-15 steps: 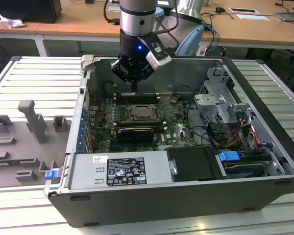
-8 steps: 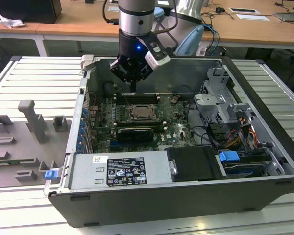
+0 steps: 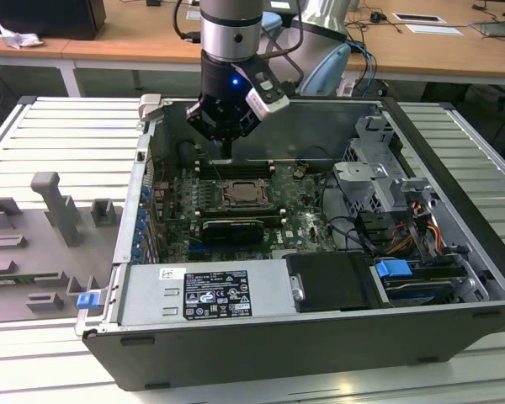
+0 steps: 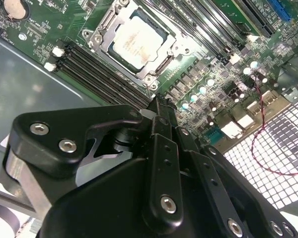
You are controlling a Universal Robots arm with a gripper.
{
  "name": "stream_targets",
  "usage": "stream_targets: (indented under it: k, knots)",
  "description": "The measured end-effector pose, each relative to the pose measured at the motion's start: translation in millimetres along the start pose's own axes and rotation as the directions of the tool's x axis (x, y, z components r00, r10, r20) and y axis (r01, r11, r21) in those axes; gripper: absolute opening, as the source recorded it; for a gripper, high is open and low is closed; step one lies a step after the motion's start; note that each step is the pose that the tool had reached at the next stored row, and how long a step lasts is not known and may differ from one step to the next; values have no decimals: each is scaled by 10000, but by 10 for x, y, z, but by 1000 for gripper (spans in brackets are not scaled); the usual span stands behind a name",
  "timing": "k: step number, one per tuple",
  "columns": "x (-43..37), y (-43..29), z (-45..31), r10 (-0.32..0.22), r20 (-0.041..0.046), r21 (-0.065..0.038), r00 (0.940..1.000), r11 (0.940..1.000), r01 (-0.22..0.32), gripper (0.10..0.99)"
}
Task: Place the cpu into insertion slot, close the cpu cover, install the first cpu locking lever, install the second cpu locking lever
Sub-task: 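Install the first cpu locking lever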
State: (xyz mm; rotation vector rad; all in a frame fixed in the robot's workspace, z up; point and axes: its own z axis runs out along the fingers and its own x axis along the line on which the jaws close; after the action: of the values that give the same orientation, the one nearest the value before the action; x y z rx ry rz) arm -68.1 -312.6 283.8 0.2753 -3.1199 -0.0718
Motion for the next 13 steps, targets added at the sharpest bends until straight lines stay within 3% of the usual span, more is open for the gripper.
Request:
stream_targets:
  k: [13]
  knots:
    - [45,8,1,0,0,0,10000,10000,0,106]
